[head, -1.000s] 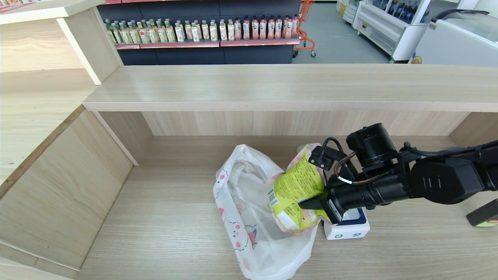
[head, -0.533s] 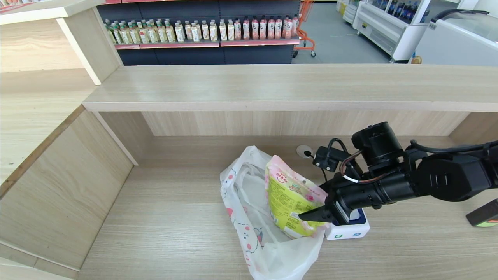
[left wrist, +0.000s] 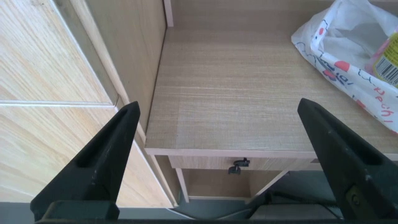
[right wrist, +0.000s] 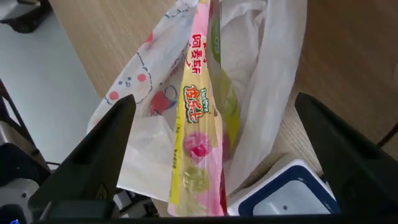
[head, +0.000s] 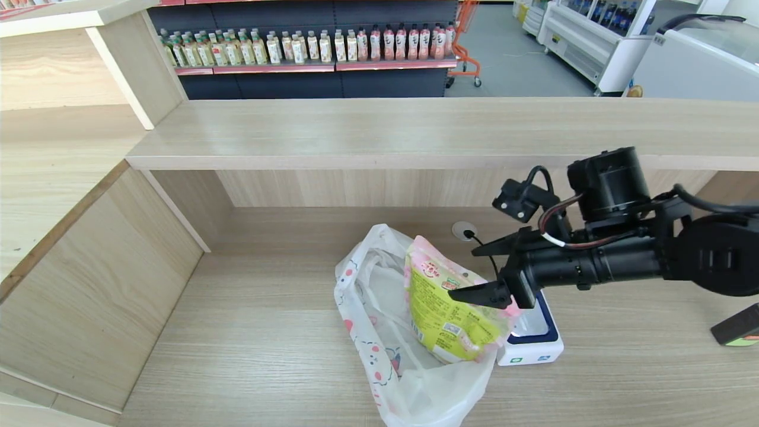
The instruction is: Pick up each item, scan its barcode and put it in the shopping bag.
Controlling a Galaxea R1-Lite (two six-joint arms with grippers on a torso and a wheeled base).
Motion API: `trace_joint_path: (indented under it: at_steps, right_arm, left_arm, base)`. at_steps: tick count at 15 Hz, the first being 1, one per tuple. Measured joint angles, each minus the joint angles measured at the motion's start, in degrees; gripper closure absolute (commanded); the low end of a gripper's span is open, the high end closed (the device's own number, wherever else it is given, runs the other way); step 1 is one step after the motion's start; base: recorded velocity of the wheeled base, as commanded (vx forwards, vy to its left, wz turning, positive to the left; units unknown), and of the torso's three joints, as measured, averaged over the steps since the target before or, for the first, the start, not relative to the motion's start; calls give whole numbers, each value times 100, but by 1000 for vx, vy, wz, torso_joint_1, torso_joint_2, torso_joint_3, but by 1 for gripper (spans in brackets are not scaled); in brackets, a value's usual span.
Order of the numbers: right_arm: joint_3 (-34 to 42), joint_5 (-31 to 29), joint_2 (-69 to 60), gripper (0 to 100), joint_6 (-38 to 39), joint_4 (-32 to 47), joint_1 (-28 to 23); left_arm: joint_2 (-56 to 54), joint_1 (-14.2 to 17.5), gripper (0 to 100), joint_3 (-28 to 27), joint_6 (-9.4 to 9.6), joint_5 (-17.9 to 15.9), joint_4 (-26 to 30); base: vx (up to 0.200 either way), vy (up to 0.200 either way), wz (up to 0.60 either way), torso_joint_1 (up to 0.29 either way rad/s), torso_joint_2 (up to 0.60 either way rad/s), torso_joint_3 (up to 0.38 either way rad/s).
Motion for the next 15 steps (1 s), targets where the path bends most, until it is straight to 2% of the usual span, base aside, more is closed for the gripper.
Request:
trace_joint_path:
  at_steps: [3, 5, 7, 10, 14, 15]
  right_arm:
    - [138, -284, -896, 0, 736, 41, -30]
    - [218, -1453, -1615, 0, 1304, 405, -107]
    - [289, -2119, -2242, 0, 1757, 1365, -538]
    - [883, -2370, -3068, 0, 2186, 1836, -1131]
    - [1621, -2414, -3832, 0, 2243, 1932, -1428]
    - [1665, -2416, -3912, 0, 2243, 1932, -1445]
  left_arm:
    - [0, 0, 0, 0, 0, 0, 2]
    - [0, 0, 0, 0, 0, 0, 0]
    - [0, 0, 0, 0, 0, 2, 0]
    - [0, 0, 0, 0, 0, 0, 0]
    - [0, 0, 0, 0, 0, 0, 0]
    - [0, 0, 0, 0, 0, 2, 0]
  base:
    - [0, 0, 0, 0, 0, 0]
    - [0, 0, 0, 0, 0, 0]
    - [0, 0, 0, 0, 0, 0]
    - [0, 0, 0, 0, 0, 0]
    - [0, 0, 0, 0, 0, 0]
    - [-200, 0, 0, -2, -2, -2]
